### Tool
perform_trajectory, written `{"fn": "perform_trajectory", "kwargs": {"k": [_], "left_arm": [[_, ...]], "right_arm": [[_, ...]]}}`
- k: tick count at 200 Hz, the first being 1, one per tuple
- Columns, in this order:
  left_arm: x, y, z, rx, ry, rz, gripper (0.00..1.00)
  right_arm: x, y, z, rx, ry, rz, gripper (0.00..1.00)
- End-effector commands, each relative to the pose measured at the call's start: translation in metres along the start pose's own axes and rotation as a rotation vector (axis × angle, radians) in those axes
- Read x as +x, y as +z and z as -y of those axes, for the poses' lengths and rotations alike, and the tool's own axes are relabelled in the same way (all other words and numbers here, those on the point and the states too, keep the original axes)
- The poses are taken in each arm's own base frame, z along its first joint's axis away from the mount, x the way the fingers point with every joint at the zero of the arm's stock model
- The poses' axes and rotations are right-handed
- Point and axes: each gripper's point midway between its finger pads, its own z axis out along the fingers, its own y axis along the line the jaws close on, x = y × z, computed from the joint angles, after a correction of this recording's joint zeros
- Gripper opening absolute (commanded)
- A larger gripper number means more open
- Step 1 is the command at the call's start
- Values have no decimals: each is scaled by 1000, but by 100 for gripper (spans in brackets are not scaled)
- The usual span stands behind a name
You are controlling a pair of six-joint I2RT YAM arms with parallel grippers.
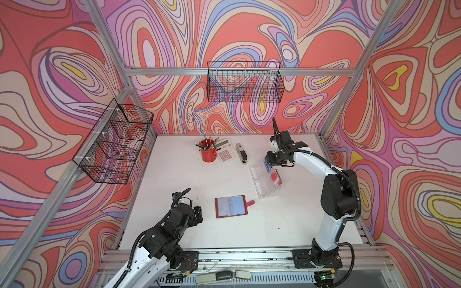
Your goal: Put the credit cards into the card holder
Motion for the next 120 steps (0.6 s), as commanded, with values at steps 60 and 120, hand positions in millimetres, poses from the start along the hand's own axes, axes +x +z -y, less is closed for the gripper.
{"fn": "perform_trajectory", "kwargs": {"k": [60, 120], "left_arm": [[-2, -5, -4, -13, 7, 10, 90], [-2, -5, -4, -12, 4, 13, 90]], "right_arm": [[10, 13, 28, -110, 196, -23, 7], [12, 11, 23, -143, 185, -5, 20]]}}
